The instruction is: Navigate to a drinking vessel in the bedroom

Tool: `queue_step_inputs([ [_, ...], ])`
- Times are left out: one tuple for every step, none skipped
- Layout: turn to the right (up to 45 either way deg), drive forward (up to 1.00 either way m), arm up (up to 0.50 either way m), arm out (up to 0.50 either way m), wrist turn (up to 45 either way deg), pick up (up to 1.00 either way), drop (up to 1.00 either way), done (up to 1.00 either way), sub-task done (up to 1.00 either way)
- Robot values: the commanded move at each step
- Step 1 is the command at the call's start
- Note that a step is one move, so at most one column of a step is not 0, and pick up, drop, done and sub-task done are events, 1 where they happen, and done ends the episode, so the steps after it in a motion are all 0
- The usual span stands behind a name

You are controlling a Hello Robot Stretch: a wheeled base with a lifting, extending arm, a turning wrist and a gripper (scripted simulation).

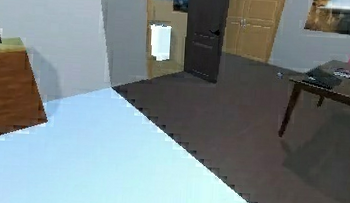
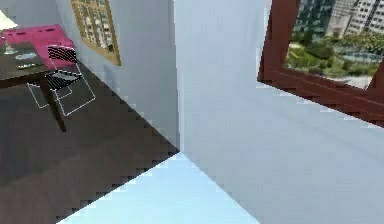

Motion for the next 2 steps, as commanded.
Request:
queue_step_inputs([
  [0.0,1.00,0.00,0.00,0.0,0.00,0.00,0.00,0.00],
  [-3.0,0.00,0.00,0.00,0.0,0.00,0.00,0.00,0.00],
])
